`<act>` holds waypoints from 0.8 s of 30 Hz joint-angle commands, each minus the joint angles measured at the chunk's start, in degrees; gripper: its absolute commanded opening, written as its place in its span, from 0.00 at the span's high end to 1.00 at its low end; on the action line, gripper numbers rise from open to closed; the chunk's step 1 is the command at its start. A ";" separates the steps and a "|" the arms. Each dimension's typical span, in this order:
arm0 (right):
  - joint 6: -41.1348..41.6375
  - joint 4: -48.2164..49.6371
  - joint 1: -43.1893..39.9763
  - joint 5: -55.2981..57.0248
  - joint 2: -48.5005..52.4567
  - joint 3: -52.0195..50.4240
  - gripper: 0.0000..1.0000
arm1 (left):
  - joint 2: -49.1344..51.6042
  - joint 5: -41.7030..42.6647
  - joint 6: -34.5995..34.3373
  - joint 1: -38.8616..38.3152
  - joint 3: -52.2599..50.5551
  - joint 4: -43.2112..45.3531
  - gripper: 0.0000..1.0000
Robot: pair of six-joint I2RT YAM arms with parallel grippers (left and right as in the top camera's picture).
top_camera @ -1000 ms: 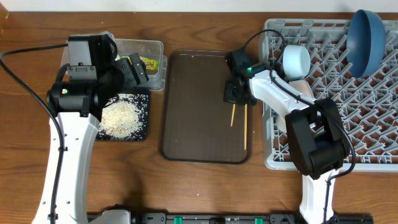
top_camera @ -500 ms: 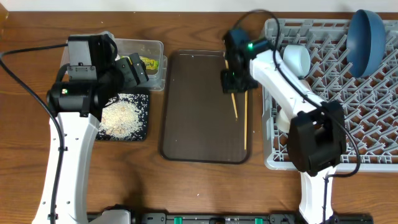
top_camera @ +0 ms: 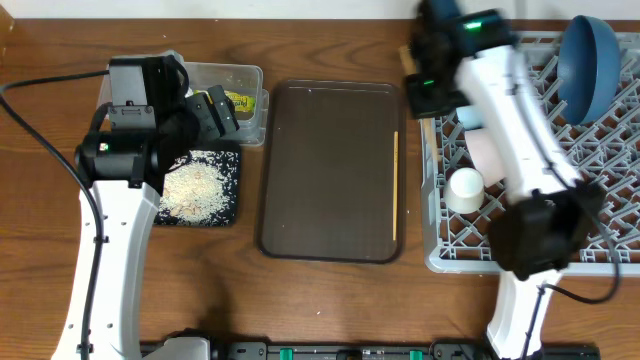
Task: Sort waste into correct bins and load items into the dishwasher rack
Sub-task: 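Grasp one wooden chopstick with the right gripper and lift it, then carry the chopstick right and stand it upright in the rack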
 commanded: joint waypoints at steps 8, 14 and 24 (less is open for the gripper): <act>-15.78 -3.78 -14.71 5.97 -5.92 -1.25 0.99 | 0.22 -0.31 0.09 0.20 0.09 -0.11 0.05; -18.45 1.62 -19.32 8.02 -5.81 -10.19 0.99 | 0.22 -0.31 0.09 0.20 0.09 -0.11 0.05; -19.19 7.04 -23.10 8.28 -5.81 -16.57 0.75 | 0.22 -0.31 0.09 0.20 0.09 -0.11 0.05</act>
